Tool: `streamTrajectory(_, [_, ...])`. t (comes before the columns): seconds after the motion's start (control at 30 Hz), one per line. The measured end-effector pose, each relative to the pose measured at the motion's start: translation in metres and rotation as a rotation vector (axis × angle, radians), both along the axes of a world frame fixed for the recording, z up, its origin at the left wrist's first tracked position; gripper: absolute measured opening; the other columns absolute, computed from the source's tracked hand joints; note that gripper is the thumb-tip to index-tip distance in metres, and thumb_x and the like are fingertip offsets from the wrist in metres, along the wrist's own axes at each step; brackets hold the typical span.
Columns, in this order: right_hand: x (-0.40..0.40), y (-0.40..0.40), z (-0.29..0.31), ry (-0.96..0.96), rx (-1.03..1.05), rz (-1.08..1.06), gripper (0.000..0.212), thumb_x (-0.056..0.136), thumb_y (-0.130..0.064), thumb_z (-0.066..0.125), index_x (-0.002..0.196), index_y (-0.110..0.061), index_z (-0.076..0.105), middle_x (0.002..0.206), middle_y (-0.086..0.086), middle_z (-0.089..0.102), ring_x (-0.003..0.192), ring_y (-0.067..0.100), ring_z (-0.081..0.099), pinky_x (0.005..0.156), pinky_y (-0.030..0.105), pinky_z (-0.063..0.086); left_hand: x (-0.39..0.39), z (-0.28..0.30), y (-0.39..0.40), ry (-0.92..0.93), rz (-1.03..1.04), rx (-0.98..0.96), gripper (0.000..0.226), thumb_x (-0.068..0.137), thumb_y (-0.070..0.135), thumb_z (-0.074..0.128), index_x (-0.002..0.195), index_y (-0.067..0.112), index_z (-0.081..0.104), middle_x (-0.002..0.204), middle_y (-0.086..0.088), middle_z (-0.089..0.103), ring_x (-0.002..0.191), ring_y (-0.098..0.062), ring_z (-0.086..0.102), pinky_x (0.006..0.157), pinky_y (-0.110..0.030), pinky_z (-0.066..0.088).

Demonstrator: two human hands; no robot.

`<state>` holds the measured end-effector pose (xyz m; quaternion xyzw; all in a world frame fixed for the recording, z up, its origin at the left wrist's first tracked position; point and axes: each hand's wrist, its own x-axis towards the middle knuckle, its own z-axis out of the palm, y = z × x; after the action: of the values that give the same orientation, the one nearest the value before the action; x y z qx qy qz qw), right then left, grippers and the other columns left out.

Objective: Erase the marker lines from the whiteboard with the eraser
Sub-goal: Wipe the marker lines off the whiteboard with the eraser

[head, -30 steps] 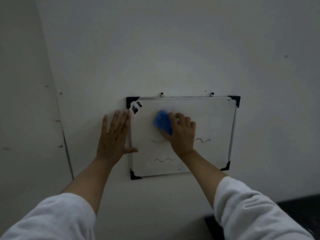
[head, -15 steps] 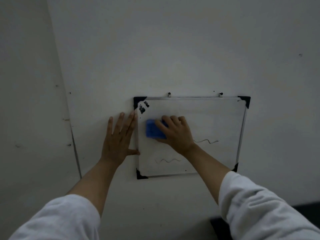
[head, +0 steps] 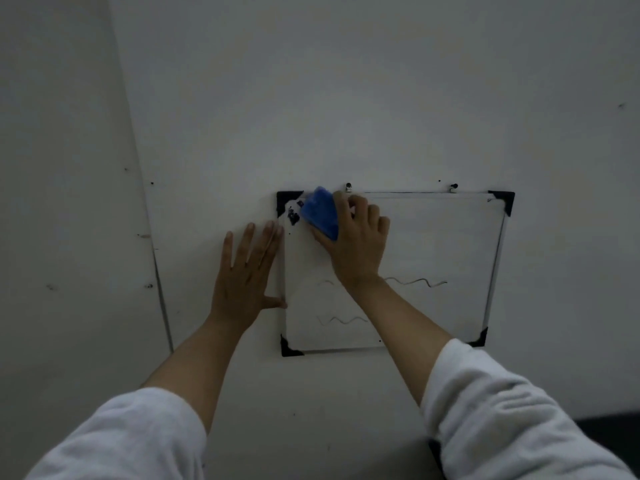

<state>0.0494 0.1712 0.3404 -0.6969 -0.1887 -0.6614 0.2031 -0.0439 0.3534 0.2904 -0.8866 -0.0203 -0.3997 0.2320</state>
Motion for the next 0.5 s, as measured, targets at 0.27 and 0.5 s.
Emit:
streamTrajectory(0.27, [0.006,-0.002,0.000,-0.124,-0.347,0.038,0.051,0.082,-0.054,0.059,0.117,-0.018,0.050,0.099,0.007,0.061,0.079,0.025,0.052,0.067,0.035,0.037,0.003,-0.002,0.002,0.017,0.036,-0.042,0.145,0.040,0.079,0.073,0.151,0.000,0.022,0.158,-0.018,0.020,0.145,-0.038,0.021,0.115,-0.062,0.017])
streamTrajectory(0.5, [0.001,0.001,-0.034,-0.195,-0.605,0.055,0.060,0.073,-0.049,0.070,0.119,-0.020,0.044,0.107,0.007,0.060,0.082,0.025,0.053,0.071,0.036,0.038,-0.001,-0.007,0.004,0.002,0.020,-0.080,0.144,0.043,0.076,0.074,0.150,-0.002,0.018,0.157,-0.021,0.016,0.145,-0.038,0.017,0.115,-0.062,0.017])
